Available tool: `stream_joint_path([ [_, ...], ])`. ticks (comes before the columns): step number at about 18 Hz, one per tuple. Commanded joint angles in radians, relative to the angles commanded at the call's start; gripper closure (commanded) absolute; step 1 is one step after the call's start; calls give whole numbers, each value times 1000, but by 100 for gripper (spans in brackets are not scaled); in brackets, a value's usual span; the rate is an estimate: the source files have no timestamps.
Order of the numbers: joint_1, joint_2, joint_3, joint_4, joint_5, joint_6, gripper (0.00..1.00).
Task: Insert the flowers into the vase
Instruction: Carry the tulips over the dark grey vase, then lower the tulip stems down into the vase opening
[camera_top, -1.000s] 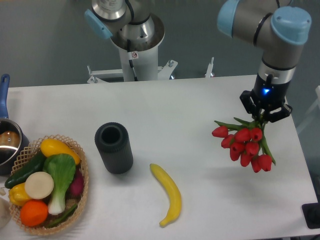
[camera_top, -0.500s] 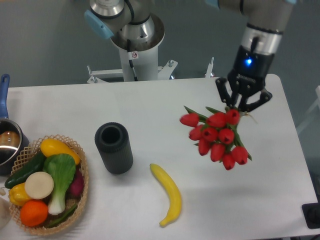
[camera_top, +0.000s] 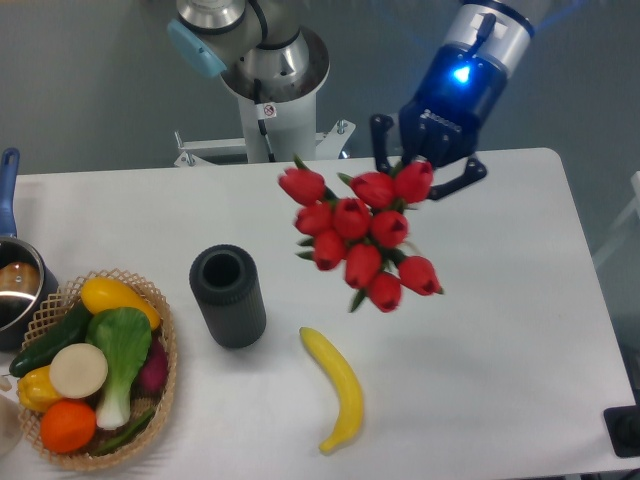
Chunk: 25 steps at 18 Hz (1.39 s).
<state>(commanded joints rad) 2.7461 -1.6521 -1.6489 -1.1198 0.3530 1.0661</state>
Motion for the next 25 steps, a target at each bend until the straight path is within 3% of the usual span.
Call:
stream_joint_path([
  [6,-45,2,-80,49,-233,5,100],
  [18,-72,35,-192,72,-239,21,100],
  [25,-72,29,-276,78,-236,138,100],
])
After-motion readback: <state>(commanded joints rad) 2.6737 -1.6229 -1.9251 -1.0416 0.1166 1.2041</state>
